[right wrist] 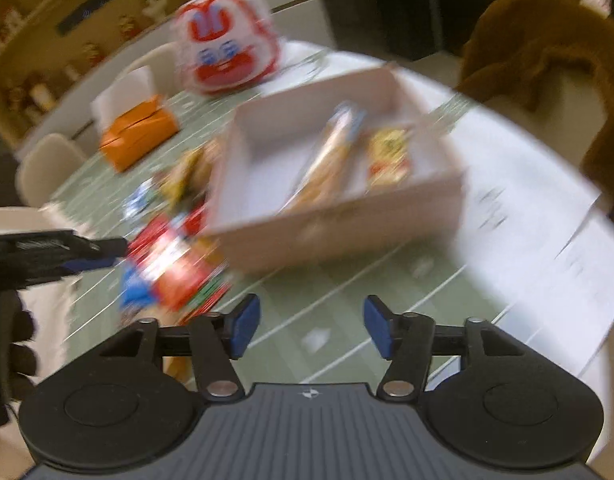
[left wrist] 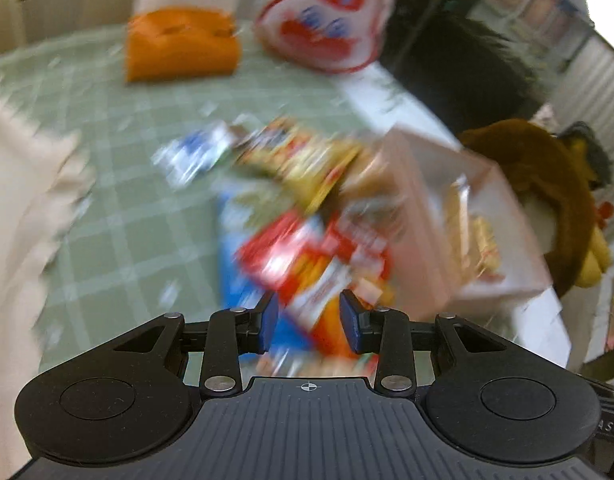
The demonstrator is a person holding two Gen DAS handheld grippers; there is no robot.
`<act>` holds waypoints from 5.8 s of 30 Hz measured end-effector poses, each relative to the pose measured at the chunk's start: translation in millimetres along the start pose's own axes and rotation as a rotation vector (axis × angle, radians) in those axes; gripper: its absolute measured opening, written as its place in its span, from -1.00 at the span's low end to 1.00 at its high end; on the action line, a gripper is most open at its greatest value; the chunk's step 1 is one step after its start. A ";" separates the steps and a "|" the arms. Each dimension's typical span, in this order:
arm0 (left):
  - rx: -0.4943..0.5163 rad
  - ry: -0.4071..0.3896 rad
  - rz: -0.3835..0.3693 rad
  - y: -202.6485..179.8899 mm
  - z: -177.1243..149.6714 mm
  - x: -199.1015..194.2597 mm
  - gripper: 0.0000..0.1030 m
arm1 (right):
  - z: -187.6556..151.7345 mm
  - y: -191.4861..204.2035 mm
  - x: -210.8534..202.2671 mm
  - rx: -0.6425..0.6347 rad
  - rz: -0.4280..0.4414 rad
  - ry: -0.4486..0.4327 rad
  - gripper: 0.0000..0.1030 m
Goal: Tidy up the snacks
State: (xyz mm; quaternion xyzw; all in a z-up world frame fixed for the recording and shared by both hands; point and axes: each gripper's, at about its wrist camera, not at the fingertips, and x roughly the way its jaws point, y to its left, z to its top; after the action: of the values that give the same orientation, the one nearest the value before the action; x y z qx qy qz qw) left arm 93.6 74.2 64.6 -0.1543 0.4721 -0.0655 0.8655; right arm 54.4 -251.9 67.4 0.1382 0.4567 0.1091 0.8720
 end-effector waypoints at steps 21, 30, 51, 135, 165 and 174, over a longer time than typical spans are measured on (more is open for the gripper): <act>-0.136 0.000 0.067 -14.4 31.7 66.0 -0.18 | -57.5 38.7 4.2 -0.167 0.030 0.121 0.43; 0.177 0.005 0.169 -32.2 13.8 74.2 -0.18 | -79.0 52.4 -0.5 -0.421 -0.080 0.089 0.46; 0.313 0.013 0.216 -54.3 -3.2 69.9 0.10 | -77.1 44.8 2.9 -0.414 -0.196 -0.006 0.47; 0.349 0.101 0.091 -123.5 -59.0 71.2 0.70 | -51.7 -19.7 10.1 -0.028 -0.228 -0.015 0.61; 0.279 0.154 -0.004 -124.2 -53.8 65.8 -0.29 | -65.7 -13.0 -14.9 -0.143 -0.278 -0.111 0.63; 0.561 0.091 -0.005 -152.8 -94.9 37.9 -0.28 | -71.9 -34.2 -26.7 -0.087 -0.340 -0.143 0.63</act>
State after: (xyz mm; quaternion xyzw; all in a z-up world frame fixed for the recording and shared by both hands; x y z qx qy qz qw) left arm 39.7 -99.3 36.6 0.0933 0.4736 -0.2026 0.8520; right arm -17.7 -282.3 37.1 0.0284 0.4053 -0.0304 0.9132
